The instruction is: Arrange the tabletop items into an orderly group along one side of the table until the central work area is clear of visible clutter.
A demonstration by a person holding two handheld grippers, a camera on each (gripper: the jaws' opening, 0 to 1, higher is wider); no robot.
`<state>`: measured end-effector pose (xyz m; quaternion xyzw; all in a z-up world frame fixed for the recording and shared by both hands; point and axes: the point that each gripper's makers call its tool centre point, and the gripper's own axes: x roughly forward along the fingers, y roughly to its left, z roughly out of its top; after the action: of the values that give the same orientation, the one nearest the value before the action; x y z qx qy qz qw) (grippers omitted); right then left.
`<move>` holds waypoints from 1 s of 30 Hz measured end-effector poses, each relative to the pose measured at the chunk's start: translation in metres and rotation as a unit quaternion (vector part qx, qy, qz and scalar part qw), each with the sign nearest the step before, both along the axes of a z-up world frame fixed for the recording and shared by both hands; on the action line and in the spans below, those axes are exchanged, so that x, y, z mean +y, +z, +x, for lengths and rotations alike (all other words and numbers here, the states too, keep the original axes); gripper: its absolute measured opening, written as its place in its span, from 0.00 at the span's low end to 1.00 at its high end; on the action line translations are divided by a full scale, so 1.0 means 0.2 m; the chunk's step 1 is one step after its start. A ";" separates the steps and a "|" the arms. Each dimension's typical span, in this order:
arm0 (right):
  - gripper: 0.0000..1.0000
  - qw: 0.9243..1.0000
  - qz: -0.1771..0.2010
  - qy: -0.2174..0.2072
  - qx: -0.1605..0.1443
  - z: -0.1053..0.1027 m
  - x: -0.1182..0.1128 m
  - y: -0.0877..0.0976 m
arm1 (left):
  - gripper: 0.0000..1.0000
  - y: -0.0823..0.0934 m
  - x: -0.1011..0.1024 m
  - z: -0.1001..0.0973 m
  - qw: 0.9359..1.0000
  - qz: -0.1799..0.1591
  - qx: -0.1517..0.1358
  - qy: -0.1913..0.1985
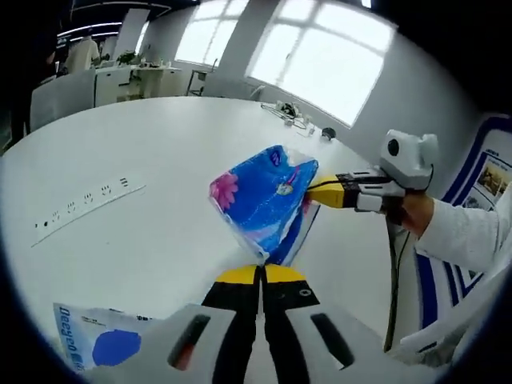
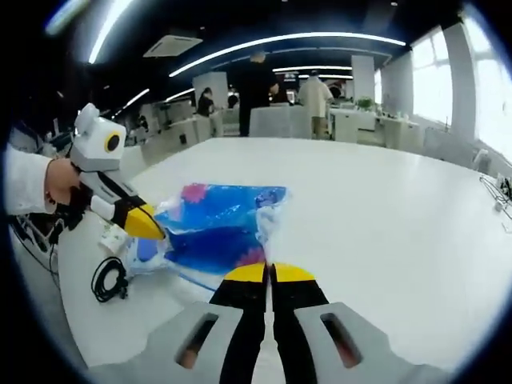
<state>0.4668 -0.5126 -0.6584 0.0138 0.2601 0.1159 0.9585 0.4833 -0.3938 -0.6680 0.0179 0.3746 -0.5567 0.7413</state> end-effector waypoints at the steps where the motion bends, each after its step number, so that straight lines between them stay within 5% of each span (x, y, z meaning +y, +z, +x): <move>1: 0.00 1.000 0.001 0.000 0.002 0.00 0.00 -0.01 | 0.00 -0.02 -0.01 0.01 1.000 0.003 0.005 0.005; 12: 0.00 0.999 0.011 -0.006 0.034 0.05 -0.07 -0.19 | 0.00 -0.18 -0.07 0.06 0.999 0.024 0.043 0.023; 30: 0.00 0.998 0.020 -0.019 0.060 0.09 -0.18 -0.33 | 0.00 -0.32 -0.17 0.11 0.995 0.046 0.075 0.042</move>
<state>0.4840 -0.5479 -0.7236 0.0443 0.3141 0.1018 0.9429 0.5044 -0.4278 -0.7314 -0.0056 0.4546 -0.5068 0.7325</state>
